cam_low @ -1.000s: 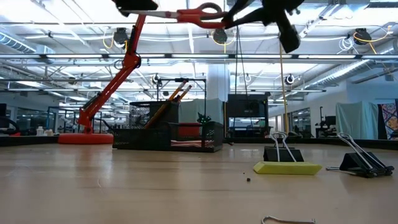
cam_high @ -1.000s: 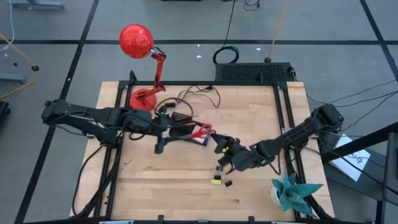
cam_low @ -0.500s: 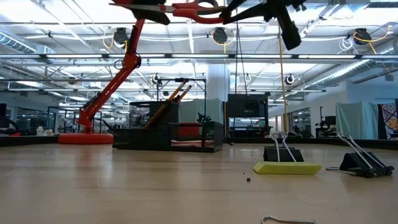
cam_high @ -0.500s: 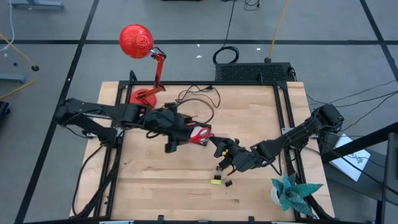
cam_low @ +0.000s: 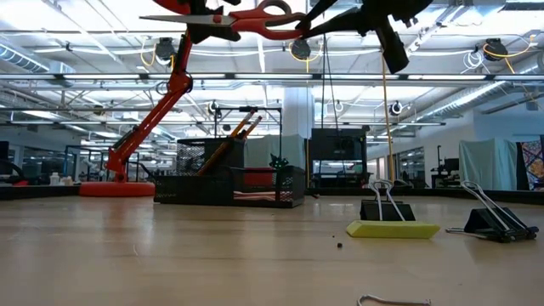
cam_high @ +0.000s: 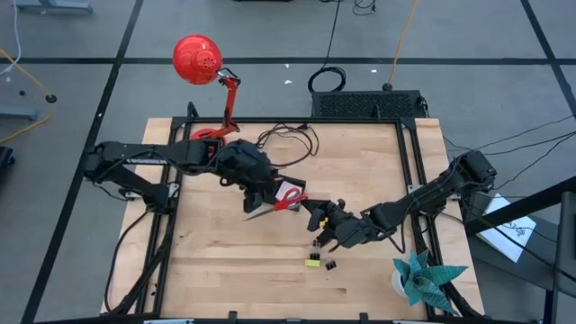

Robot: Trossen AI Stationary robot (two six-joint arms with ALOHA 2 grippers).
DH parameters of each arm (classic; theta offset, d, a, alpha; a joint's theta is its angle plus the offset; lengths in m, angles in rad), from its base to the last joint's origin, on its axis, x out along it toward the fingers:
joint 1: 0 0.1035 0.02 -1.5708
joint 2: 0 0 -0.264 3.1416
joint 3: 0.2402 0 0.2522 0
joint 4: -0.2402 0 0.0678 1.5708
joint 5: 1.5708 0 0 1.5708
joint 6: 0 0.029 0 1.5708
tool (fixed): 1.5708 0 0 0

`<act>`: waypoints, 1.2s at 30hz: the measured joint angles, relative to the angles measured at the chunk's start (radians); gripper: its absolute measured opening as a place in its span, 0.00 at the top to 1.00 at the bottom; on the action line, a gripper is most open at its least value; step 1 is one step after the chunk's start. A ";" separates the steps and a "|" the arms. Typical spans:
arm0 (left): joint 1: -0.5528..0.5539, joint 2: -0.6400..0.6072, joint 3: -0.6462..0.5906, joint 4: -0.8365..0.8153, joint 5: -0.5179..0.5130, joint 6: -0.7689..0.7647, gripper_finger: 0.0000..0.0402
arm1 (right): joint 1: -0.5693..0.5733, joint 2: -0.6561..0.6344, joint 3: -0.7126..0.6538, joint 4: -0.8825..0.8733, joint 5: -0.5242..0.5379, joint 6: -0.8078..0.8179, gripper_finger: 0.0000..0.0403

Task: Pick and place office supplies into organizer
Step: Put the orange scissors into the desk organizer

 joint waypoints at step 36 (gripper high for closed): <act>-0.002 0.070 -0.001 0.012 0.037 0.008 0.32 | -0.035 0.001 -0.073 0.164 -0.046 -0.010 0.96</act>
